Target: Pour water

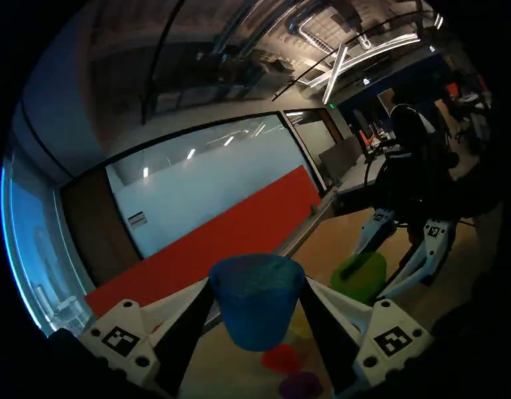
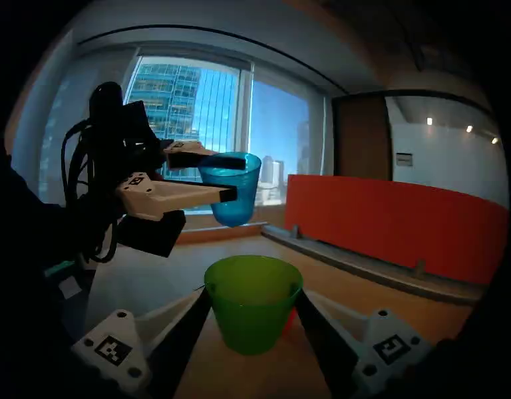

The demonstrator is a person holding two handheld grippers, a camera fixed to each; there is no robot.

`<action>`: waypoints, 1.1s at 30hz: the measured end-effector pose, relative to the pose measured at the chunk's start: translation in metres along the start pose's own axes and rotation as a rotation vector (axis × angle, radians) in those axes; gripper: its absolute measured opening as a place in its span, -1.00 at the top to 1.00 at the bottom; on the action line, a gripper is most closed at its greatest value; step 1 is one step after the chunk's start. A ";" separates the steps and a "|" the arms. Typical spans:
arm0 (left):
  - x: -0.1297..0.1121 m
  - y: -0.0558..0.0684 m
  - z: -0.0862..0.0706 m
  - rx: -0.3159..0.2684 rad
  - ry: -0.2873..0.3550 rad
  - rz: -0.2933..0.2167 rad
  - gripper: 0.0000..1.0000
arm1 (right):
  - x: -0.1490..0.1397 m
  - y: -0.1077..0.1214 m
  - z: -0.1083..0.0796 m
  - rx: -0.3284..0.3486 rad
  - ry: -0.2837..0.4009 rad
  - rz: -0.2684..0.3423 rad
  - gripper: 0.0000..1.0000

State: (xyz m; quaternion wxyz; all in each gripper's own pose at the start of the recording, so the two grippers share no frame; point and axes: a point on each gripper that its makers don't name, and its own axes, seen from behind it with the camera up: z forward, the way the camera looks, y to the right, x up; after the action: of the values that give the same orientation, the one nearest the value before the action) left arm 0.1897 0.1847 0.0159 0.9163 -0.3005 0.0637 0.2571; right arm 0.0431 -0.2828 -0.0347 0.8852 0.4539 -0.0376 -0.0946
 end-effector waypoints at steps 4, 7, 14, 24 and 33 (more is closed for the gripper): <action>0.007 -0.002 0.002 0.001 0.008 0.037 -0.72 | 0.001 -0.004 0.003 0.011 0.001 0.000 -0.79; 0.012 -0.002 0.003 0.000 0.013 0.070 -0.72 | 0.002 -0.006 0.005 0.018 0.002 -0.001 -0.79; 0.023 -0.002 0.005 0.008 0.021 0.144 -0.72 | 0.002 -0.013 0.007 0.033 0.002 0.000 -0.79; 0.035 0.000 0.004 0.009 0.027 0.207 -0.72 | 0.001 -0.019 0.008 0.046 0.001 -0.001 -0.79; 0.047 0.003 0.003 0.020 0.032 0.274 -0.72 | 0.000 -0.022 0.008 0.052 0.004 0.001 -0.79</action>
State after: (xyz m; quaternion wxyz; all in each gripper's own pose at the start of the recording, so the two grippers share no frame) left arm 0.2283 0.2095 0.0041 0.8745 -0.2836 0.1212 0.3744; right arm 0.0386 -0.3018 -0.0481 0.8732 0.4769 -0.0387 -0.0921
